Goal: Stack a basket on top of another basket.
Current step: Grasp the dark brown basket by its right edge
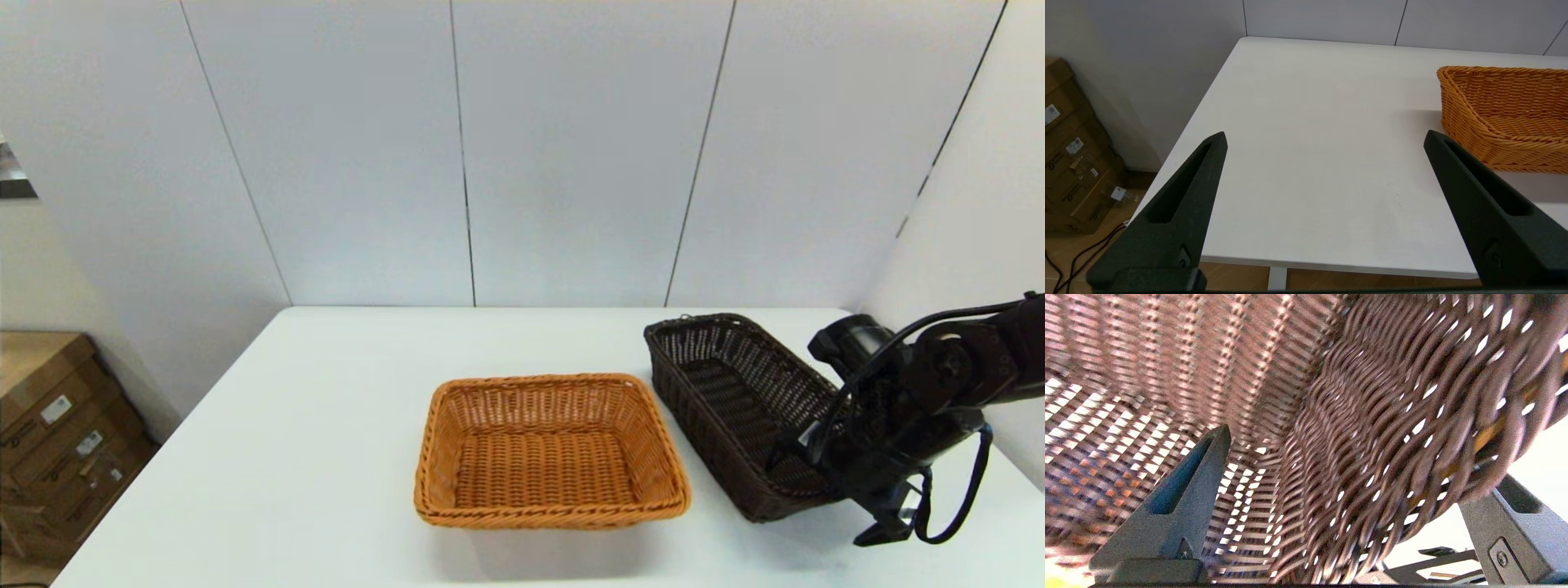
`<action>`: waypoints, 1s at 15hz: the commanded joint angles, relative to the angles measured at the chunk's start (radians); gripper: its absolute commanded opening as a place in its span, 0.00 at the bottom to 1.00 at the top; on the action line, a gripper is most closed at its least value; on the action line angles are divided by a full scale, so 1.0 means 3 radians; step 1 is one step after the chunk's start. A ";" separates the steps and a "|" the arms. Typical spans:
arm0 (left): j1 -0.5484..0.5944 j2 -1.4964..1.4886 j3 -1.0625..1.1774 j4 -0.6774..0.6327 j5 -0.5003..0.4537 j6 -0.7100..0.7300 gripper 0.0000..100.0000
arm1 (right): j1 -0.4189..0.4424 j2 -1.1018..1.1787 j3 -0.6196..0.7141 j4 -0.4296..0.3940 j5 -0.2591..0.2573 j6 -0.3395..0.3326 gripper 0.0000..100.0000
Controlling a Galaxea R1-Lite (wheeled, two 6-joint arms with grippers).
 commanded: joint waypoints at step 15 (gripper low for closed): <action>0.0001 -0.0001 0.0000 0.0001 0.0003 -0.0003 1.00 | -0.0004 0.0048 -0.0025 -0.0004 0.0139 -0.0002 0.00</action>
